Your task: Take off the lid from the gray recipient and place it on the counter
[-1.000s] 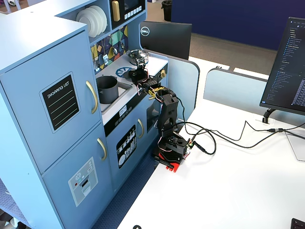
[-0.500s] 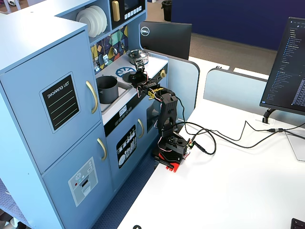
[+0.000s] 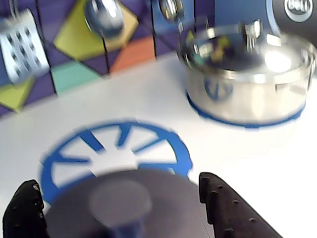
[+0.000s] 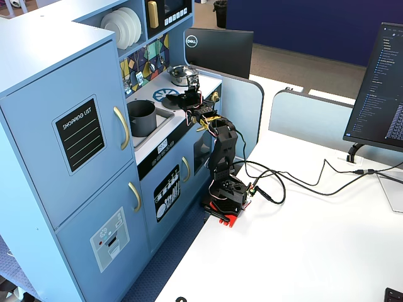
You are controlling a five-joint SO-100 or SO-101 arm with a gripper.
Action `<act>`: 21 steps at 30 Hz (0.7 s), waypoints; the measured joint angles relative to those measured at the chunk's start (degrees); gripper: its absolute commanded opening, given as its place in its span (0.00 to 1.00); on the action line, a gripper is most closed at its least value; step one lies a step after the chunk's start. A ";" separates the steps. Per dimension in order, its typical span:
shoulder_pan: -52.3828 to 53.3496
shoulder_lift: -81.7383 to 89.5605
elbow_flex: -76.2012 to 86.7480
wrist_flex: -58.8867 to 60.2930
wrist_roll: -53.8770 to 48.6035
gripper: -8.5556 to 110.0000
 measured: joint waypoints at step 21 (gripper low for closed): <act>-32.87 63.28 28.30 86.31 -0.53 0.07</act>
